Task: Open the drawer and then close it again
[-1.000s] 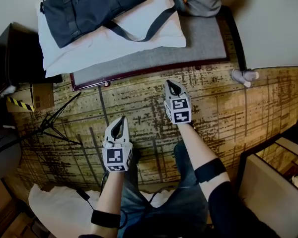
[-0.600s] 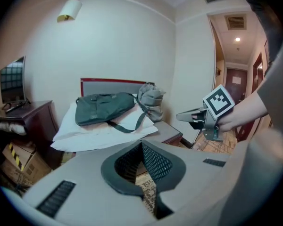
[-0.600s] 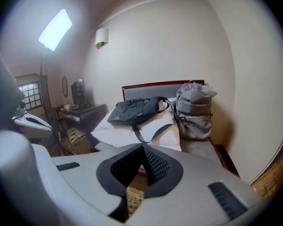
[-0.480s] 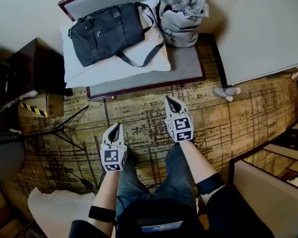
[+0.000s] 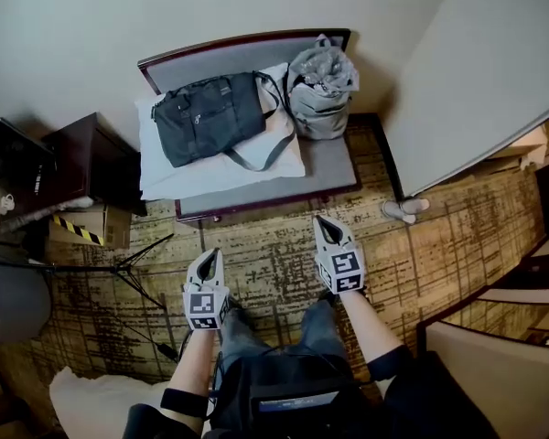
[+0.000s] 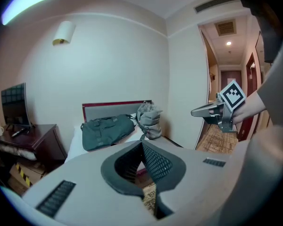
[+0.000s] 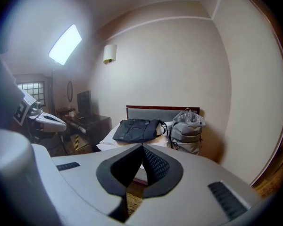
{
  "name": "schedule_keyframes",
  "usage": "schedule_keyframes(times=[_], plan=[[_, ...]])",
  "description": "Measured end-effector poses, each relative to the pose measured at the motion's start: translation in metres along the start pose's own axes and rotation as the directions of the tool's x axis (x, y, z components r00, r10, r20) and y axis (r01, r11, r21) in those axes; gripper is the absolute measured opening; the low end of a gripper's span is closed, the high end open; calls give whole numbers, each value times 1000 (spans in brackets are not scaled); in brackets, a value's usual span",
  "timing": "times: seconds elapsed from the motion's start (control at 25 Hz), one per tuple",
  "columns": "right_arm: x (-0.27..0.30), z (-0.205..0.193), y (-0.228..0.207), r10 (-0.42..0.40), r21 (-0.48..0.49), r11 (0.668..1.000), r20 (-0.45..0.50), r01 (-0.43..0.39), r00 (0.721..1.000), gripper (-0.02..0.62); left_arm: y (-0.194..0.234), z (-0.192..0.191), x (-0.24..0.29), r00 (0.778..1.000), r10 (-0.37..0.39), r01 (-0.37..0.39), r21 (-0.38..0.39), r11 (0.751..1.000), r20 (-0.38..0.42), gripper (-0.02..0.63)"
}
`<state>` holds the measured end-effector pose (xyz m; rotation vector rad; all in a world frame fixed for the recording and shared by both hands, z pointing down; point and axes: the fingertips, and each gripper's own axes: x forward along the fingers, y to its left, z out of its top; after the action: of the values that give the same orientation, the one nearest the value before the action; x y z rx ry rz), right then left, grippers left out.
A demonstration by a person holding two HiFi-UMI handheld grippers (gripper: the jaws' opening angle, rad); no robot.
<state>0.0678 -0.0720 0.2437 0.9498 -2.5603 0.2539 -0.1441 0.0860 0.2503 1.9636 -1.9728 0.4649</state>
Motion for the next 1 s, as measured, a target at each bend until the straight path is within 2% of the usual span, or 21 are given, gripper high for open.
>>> schedule_keyframes(times=[0.16, 0.4, 0.76, 1.0], plan=[[-23, 19, -1, 2, -9, 1000, 19, -2, 1000, 3, -5, 23, -7, 1000, -16, 17, -4, 1000, 24, 3], [-55, 22, 4, 6, -58, 998, 26, -4, 1000, 3, -12, 42, -25, 998, -25, 24, 26, 999, 55, 3], [-93, -7, -2, -49, 2, 999, 8, 49, 999, 3, -24, 30, -40, 998, -56, 58, -38, 998, 39, 3], [-100, -18, -3, -57, 28, 998, -7, 57, 998, 3, -39, 27, -41, 996, -89, 89, 4, 996, 13, 2]])
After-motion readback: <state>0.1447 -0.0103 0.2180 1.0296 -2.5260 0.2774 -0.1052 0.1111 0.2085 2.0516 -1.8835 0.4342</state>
